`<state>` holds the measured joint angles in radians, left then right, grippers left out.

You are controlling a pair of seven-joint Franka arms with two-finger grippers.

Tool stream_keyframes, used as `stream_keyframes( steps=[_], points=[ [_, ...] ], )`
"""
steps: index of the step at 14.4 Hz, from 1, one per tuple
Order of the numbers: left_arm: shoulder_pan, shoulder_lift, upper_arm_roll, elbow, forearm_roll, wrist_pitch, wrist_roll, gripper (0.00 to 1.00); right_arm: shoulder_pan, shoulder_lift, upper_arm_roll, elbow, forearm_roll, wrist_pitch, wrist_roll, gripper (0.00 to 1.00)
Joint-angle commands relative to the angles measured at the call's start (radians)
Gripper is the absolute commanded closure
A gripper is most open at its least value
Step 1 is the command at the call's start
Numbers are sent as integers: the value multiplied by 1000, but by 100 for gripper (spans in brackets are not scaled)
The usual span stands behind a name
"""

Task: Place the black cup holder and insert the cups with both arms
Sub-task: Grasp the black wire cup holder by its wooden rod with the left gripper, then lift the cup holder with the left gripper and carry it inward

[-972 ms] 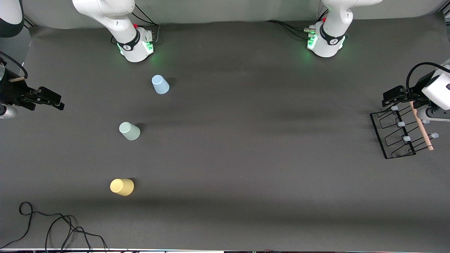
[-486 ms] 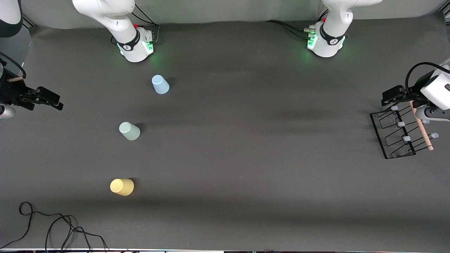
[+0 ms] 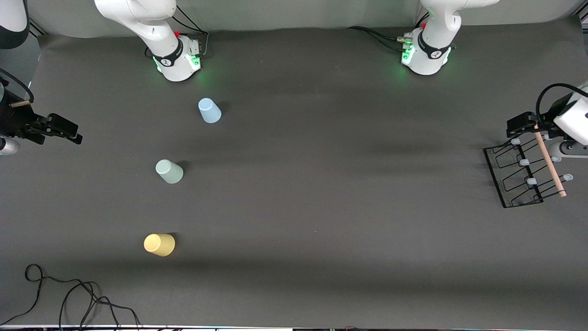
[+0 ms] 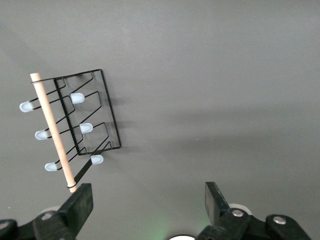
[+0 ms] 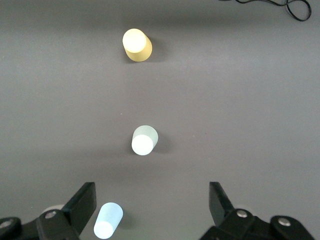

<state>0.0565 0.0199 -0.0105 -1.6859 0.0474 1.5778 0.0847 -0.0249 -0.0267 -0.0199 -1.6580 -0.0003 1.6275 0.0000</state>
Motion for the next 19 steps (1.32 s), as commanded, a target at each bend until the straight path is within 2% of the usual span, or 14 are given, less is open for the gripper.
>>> stream_keyframes(
  steps=[1,7,12,14,18,19],
  points=[
    [49,6,1,-3,15,-1,35,0,7,-7,-9,9,19,-17,2,0],
    [109,41,3,11,19,14,119,0,7,-7,-9,11,19,-17,2,0],
    [201,107,3,21,42,25,136,0,8,-7,-9,11,19,-17,2,0],
    [242,130,3,15,57,69,232,0,8,-7,-9,9,19,-17,2,0],
    [310,224,3,6,55,166,260,1,8,-7,-9,11,19,-17,2,0],
    [312,241,3,2,55,188,259,4,8,-4,-9,11,20,-15,2,0]
  ],
)
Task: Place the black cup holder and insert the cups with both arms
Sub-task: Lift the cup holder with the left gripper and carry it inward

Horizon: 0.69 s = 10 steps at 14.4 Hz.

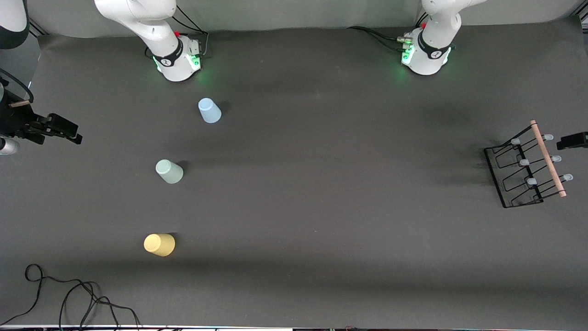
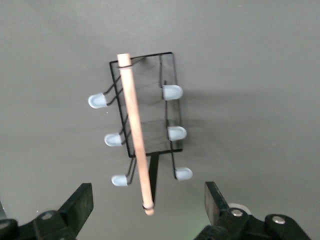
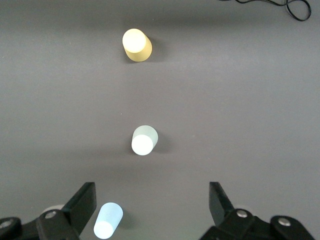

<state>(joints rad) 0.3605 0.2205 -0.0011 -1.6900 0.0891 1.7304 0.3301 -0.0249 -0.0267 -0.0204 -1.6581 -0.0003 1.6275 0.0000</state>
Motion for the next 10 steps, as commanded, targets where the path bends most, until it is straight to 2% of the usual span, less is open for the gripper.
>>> stream_keyframes(
  steps=[1,4,6,8,10],
  points=[
    [8,57,-7,1,15,52,14,5,8,-6,-9,9,19,-17,2,0],
    [23,109,-7,-35,15,122,14,7,6,-6,-9,11,20,-17,2,0],
    [35,105,-7,-106,15,202,17,8,8,-2,-9,9,20,-17,2,0],
    [48,103,-7,-137,15,222,20,9,6,-2,-9,9,20,-17,2,0],
    [49,102,-7,-161,15,248,20,19,8,-2,-9,9,20,-17,2,0]
  ],
)
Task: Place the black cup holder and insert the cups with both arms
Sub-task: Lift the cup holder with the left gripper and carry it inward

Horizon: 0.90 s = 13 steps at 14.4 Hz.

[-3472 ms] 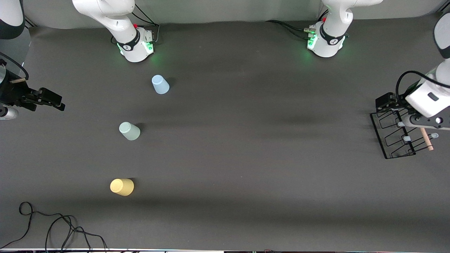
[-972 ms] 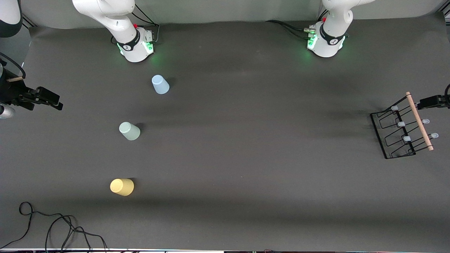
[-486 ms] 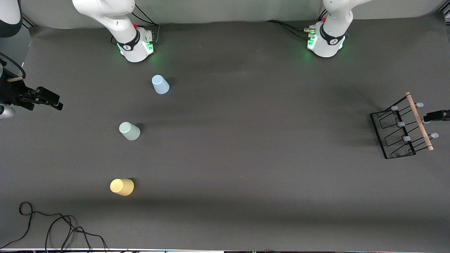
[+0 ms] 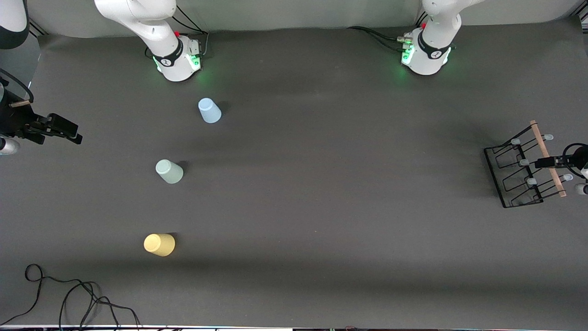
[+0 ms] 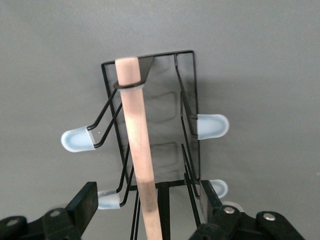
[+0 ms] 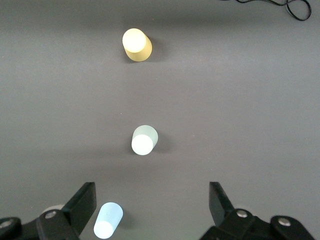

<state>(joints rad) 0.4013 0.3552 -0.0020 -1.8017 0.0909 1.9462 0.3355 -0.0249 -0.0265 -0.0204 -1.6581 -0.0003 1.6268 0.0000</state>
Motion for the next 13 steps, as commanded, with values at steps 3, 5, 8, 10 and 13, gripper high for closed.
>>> stream_keyframes(
  steps=[3,5,8,10,13],
  points=[
    [18,-36,-6,-56,13,33,14,100,6,-3,-9,9,20,-16,2,0],
    [18,-36,-6,-56,9,34,14,100,8,-3,-9,9,19,-16,2,0],
    [14,-54,-10,-53,-3,13,11,100,8,-1,-9,9,20,-16,2,0],
    [1,-94,-18,-50,-31,-38,7,100,8,-1,-9,9,20,-16,2,0],
    [-64,-160,-20,-24,-69,-113,0,100,6,-1,-9,9,20,-15,2,0]
  ],
)
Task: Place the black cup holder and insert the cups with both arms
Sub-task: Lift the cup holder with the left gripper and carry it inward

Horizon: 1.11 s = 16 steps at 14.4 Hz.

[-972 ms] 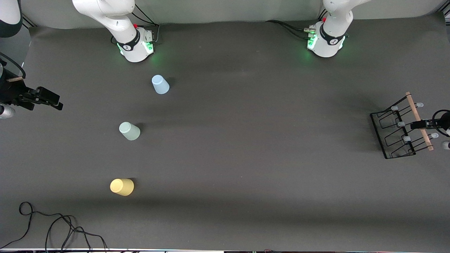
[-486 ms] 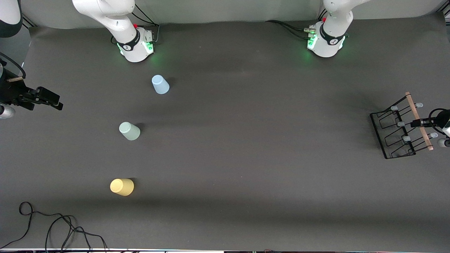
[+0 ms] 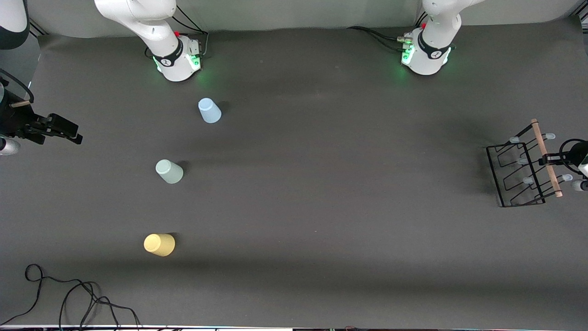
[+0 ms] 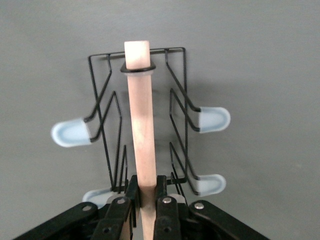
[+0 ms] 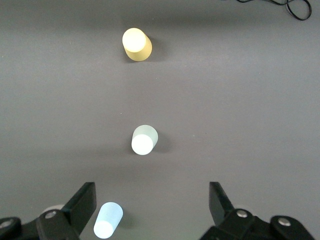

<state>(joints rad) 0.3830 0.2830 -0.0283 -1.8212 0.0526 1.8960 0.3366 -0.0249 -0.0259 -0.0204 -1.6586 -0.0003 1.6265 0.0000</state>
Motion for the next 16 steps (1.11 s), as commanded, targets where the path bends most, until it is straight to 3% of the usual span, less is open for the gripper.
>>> stream_keyframes(
  steps=[1,6,11,16],
  points=[
    [-67,-102,7,17,-68,-101,-7,100,8,-2,-9,10,20,-16,2,0],
    [-306,-110,7,183,-108,-279,-330,100,8,-2,-9,11,20,-16,2,0],
    [-574,-76,5,252,-111,-272,-652,100,10,-6,-10,11,20,-16,3,0],
    [-826,56,2,393,-145,-243,-1008,100,13,-6,-7,7,20,-16,3,0]
  ],
)
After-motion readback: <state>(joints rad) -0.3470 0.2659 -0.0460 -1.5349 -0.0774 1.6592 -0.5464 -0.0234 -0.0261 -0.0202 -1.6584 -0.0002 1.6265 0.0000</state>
